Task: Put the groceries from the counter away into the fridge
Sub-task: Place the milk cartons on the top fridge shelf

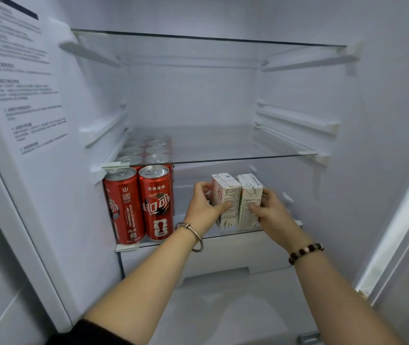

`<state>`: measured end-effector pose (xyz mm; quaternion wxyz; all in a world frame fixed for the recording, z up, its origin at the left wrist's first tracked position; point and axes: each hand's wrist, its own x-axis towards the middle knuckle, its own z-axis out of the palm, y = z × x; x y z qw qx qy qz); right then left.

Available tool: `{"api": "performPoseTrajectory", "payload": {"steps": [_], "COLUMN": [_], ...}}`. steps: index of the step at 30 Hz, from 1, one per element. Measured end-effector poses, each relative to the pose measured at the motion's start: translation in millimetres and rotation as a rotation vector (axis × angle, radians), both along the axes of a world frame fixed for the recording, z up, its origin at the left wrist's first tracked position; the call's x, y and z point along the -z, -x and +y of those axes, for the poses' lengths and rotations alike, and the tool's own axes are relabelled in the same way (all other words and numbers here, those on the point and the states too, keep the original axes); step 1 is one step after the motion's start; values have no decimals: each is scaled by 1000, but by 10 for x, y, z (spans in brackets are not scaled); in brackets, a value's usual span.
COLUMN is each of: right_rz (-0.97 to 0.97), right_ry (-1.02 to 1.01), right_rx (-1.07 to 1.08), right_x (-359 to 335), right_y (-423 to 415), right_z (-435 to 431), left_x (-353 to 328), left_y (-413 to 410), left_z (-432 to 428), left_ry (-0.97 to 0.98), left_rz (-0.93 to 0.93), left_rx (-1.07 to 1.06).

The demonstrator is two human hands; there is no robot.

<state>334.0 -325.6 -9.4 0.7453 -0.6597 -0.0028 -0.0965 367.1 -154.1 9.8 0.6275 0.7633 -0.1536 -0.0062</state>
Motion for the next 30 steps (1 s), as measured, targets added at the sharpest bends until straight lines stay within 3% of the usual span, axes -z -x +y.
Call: {"api": "performPoseTrajectory", "payload": {"steps": [6,9,16,30], "right_rz": [-5,33,-26,-364], "right_ry": [401,493,364,218], "right_rx": [131,216,314,586], "right_x": [-47,-38,-89,-780], "right_y": [-40,-61,148,722], "right_z": [-60,-16,121,64], "left_x": [-16,-6,-62,-763], "left_y": [-35,-26,101,567], "left_z": [13,-7,-62,-313], "left_ry": [-80,-109,-84,-75], "left_rz": [-43,-41,-62,-444], "left_rx": [-87,-199,-186,-129]}}
